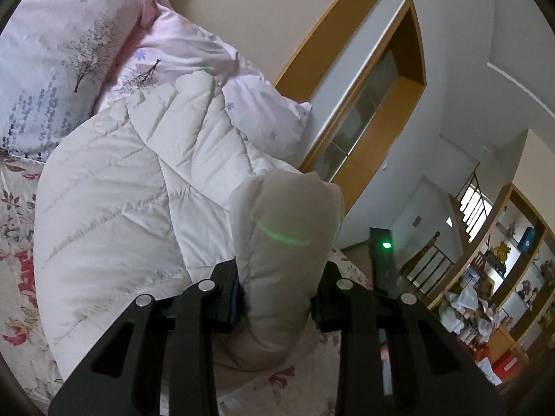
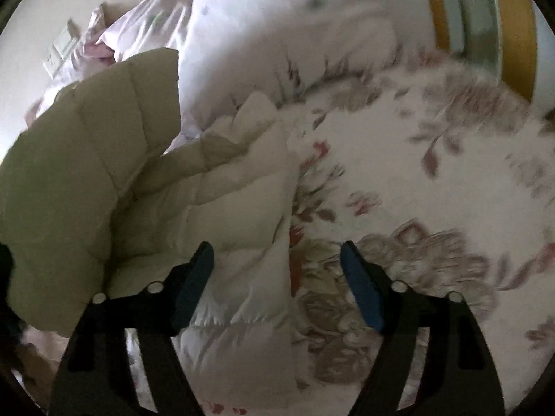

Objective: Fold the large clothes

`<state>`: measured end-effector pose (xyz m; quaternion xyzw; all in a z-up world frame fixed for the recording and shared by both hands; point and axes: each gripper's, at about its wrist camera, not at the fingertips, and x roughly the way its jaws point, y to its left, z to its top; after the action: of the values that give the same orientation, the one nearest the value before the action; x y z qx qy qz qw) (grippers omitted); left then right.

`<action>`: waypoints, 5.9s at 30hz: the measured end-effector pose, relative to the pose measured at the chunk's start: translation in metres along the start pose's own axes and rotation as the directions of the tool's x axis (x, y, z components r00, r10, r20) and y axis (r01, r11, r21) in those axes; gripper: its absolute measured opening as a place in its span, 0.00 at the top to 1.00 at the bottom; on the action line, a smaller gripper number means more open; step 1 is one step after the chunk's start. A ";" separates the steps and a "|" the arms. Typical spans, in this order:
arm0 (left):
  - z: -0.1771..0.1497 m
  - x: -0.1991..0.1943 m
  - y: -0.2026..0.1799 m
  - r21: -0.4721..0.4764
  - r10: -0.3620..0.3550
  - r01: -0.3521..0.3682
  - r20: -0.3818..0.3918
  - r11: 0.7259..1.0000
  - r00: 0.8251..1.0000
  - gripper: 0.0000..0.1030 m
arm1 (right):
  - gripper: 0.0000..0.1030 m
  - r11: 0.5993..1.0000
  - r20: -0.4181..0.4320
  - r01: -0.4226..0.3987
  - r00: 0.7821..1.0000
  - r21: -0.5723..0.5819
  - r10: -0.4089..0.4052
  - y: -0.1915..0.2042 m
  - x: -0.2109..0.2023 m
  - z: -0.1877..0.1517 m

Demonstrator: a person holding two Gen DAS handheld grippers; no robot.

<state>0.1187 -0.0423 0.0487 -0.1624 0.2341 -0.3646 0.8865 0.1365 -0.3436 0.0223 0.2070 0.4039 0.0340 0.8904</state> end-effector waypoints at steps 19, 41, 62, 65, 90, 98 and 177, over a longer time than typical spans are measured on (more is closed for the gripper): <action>-0.048 0.075 -0.015 0.141 0.050 -0.006 -0.308 0.990 0.950 0.70 | 0.51 0.998 -0.013 0.052 0.999 -0.036 -0.052 0.015 0.018 0.008; -0.063 0.088 -0.018 0.236 0.139 -0.051 -0.373 0.970 0.917 0.67 | 0.44 0.966 0.116 -0.249 0.960 -0.072 0.256 0.062 -0.037 0.050; -0.066 0.093 -0.037 0.310 0.180 -0.065 -0.358 0.948 0.916 0.63 | 0.87 0.979 0.095 -0.161 0.980 -0.124 0.173 0.080 -0.012 0.050; -0.061 0.079 -0.046 0.321 0.164 -0.048 -0.345 0.946 0.924 0.56 | 0.87 0.983 0.093 -0.152 0.982 -0.105 0.162 0.073 -0.008 0.052; 0.047 0.018 0.042 0.137 0.351 -0.336 -0.098 0.932 0.931 0.40 | 0.86 0.978 0.076 -0.206 0.976 0.022 0.204 0.034 0.024 0.054; 0.051 0.026 0.055 0.126 0.360 -0.346 -0.118 0.930 0.925 0.40 | 0.85 0.979 0.065 -0.201 0.978 0.043 0.198 0.027 0.030 0.054; 0.030 0.073 0.112 0.119 0.459 -0.446 -0.330 0.887 0.825 0.18 | 0.77 0.970 0.146 -0.242 0.959 -0.014 0.242 0.024 -0.057 0.010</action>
<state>0.2438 -0.0153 0.0012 -0.0188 0.4128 -0.1711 0.8944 0.1078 -0.3380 0.0783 0.2586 0.3093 0.1264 0.9063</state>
